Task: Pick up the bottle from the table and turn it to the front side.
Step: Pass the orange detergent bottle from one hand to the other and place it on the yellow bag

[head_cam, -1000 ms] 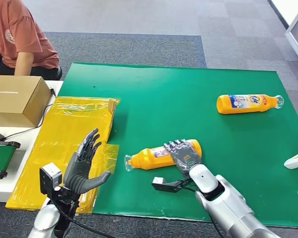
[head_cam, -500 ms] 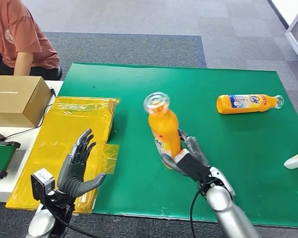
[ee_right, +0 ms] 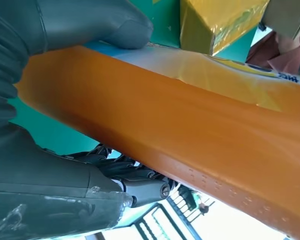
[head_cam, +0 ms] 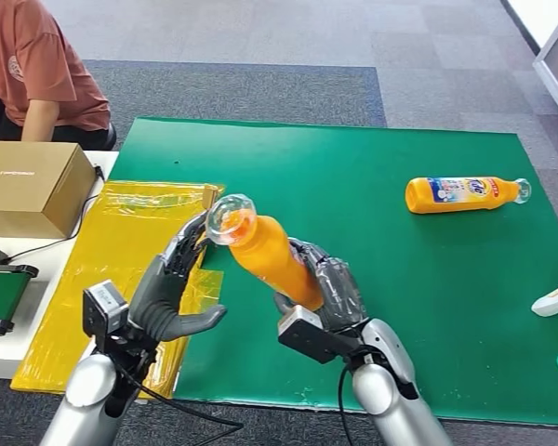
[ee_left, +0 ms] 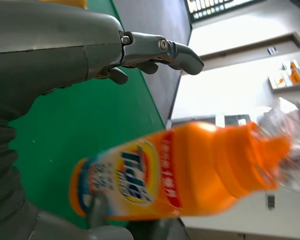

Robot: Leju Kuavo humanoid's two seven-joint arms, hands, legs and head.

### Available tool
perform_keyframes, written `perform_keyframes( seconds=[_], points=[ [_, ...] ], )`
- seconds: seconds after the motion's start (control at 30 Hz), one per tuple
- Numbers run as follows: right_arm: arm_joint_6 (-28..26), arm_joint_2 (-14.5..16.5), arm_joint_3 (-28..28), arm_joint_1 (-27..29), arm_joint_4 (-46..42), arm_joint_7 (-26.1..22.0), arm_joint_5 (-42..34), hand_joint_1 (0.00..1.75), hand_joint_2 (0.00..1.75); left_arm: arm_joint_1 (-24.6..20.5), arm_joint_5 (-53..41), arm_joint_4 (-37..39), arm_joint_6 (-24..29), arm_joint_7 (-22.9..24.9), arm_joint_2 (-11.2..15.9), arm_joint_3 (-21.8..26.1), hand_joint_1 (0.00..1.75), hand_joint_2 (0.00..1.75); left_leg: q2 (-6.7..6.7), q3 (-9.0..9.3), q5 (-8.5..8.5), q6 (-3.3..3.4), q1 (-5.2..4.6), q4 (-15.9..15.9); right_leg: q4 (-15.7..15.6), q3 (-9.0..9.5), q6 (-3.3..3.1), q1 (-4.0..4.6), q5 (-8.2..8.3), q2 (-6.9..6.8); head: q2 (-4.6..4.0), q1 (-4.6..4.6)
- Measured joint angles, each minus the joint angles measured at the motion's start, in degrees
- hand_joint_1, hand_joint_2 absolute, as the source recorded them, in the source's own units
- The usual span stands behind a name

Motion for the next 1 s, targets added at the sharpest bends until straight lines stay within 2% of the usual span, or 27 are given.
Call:
perform_keyframes(
  seconds=[0.23, 0.47, 0.5, 0.6, 0.63, 0.97, 1.0],
  points=[
    [-1.5, 1.2, 3.5, -0.6, 3.2, -0.1, 2.0, 1.75, 1.75, -6.6, 1.3, 1.8, -0.9, 2.9, 0.5, -6.5, 0.0, 1.75, 0.0, 0.0, 0.0, 0.0, 0.0, 0.0, 0.0, 0.0, 0.0, 0.0, 0.0, 0.0, 0.0, -0.01],
    [-2.1, 1.4, 5.4, -1.6, 4.0, 0.5, 3.4, 1.75, 1.75, -9.5, 1.4, 4.3, -0.6, 4.2, 1.1, -9.4, 0.0, 1.75, 0.0, 0.0, 0.0, 0.0, 0.0, 0.0, 0.0, -0.02, 0.0, 0.0, 0.0, 0.01, 0.0, -0.01],
    [-2.1, 1.4, 5.7, -1.8, 4.0, 0.6, 3.5, 1.75, 1.75, -9.6, 1.6, 4.8, -0.6, 4.3, 1.2, -9.7, 0.38, 1.75, 0.01, -0.01, 0.0, 0.0, 0.0, 0.0, 0.0, -0.02, 0.0, 0.0, 0.0, 0.01, 0.0, -0.01],
    [-2.3, 1.4, 6.1, -2.2, 4.0, 1.0, 3.5, 1.75, 1.75, -10.1, 2.5, 5.9, -0.6, 4.8, 1.5, -10.3, 1.69, 1.75, 0.01, -0.01, 0.0, 0.0, 0.0, 0.0, 0.0, -0.02, 0.0, 0.0, 0.0, 0.01, 0.01, 0.0],
    [-2.4, 1.4, 6.1, -2.2, 4.0, 1.1, 3.6, 1.75, 1.75, -10.2, 2.7, 6.2, -0.6, 5.0, 1.6, -10.4, 1.75, 1.75, 0.0, -0.01, 0.0, 0.0, 0.0, 0.0, 0.0, -0.02, 0.0, 0.0, 0.0, 0.01, 0.0, 0.0],
    [-3.6, 1.4, 6.2, -2.4, 4.0, 2.3, 4.2, 1.75, 1.75, -11.9, 2.8, 7.7, -0.2, 6.0, 2.5, -11.1, 1.75, 1.75, 0.0, -0.01, 0.0, 0.0, 0.0, 0.0, 0.0, -0.01, 0.0, 0.0, 0.0, 0.01, -0.01, 0.0],
    [-3.6, 1.4, 6.2, -2.4, 4.1, 2.4, 4.2, 1.65, 1.75, -12.0, 2.8, 7.8, -0.1, 6.1, 2.5, -11.2, 1.75, 1.75, 0.0, -0.01, 0.0, 0.0, 0.0, 0.0, 0.0, -0.02, 0.0, 0.0, 0.0, 0.01, 0.0, 0.0]
  ],
)
